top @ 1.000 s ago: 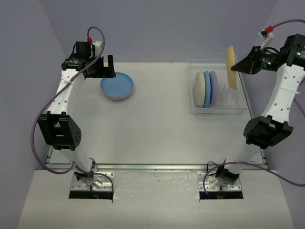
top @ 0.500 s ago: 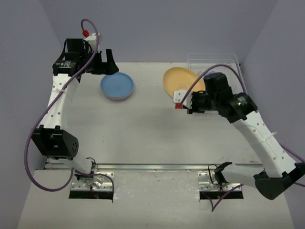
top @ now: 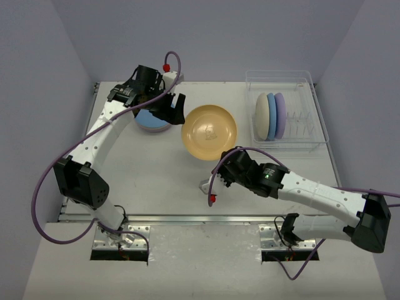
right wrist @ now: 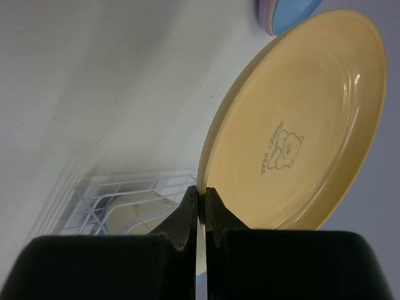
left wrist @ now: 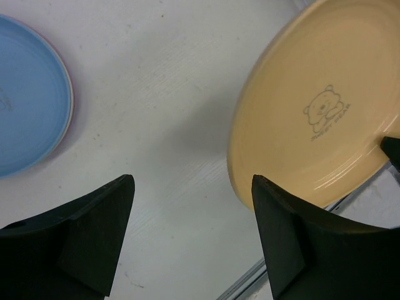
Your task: Unload the plates from the dish rack
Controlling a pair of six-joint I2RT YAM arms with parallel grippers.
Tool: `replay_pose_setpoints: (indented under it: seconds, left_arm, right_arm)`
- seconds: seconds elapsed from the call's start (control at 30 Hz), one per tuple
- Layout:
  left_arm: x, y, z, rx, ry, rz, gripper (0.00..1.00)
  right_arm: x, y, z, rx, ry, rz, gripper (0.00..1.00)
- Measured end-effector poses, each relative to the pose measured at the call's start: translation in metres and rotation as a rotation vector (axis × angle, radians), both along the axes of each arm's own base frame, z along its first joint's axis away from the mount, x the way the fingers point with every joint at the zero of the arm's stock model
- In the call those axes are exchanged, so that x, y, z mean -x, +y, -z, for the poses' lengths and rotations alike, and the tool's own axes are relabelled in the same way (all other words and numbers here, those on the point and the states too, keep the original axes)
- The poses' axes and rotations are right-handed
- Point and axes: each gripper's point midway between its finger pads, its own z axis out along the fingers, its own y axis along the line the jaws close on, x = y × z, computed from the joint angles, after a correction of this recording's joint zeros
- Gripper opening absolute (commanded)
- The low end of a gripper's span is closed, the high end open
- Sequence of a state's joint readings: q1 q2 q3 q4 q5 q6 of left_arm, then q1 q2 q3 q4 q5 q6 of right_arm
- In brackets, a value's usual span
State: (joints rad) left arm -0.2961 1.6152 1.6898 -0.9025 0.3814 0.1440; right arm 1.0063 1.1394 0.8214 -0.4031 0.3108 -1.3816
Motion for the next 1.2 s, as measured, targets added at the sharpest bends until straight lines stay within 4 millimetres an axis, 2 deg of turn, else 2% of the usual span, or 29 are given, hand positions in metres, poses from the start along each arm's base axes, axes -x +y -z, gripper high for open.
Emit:
replay_pose_setpoints:
  seconds: [0.13,0.23,0.37,0.4,0.47,0.5,0.53,0.6,0.7,0.73,0.8,0.9,1.13,1.2]
  left_arm:
    - [0.005,0.002,0.023,-0.044,0.058,0.001,0.67]
    - [0.007,-0.001,0.03,-0.061,0.066,0.012,0.62]
    - [0.01,-0.008,0.033,-0.063,0.067,0.034,0.36]
    - [0.01,-0.009,0.034,-0.063,0.067,0.035,0.23]
    - [0.011,-0.01,0.037,-0.06,0.069,0.04,0.05]
    - [0.011,-0.011,0.038,-0.058,0.071,0.042,0.0]
    - [0.012,-0.012,0.039,-0.052,0.075,0.042,0.0]
    - [0.012,-0.018,0.036,-0.013,0.081,0.052,0.0]
    - [0.011,-0.02,0.033,0.02,0.082,0.059,0.0]
    - [0.01,-0.018,0.035,0.026,0.089,0.054,0.0]
    - [0.005,-0.013,0.038,0.04,0.106,0.038,0.0]
    - [-0.015,0.014,0.044,0.088,0.147,-0.04,0.0]
    - [-0.098,0.135,0.064,0.121,0.185,-0.377,0.0]
    - [-0.114,0.161,0.07,0.119,0.187,-0.446,0.0]
  right_arm:
    - [-0.004,0.013,-0.008,0.002,-0.08,-0.028,0.0]
    - [-0.005,0.019,-0.013,-0.005,-0.109,-0.041,0.0]
    - [-0.006,0.022,-0.015,-0.001,-0.129,-0.045,0.0]
    - [-0.007,0.023,-0.015,0.0,-0.131,-0.045,0.0]
    - [-0.007,0.024,-0.016,-0.002,-0.136,-0.047,0.03]
    - [-0.007,0.025,-0.016,-0.004,-0.138,-0.048,0.05]
    - [-0.007,0.025,-0.015,-0.005,-0.139,-0.047,0.08]
    - [-0.005,0.021,-0.007,0.014,-0.123,-0.043,0.2]
    - [-0.005,0.018,-0.001,0.017,-0.115,-0.026,0.59]
    - [-0.006,0.018,-0.002,0.009,-0.117,-0.019,0.66]
    - [-0.01,0.016,-0.005,-0.013,-0.12,0.005,0.7]
    - [-0.016,0.008,-0.01,-0.044,-0.121,0.047,0.76]
    - [-0.046,-0.038,-0.023,-0.148,-0.082,0.258,0.84]
    - [-0.058,-0.052,-0.033,-0.21,-0.041,0.352,0.84]
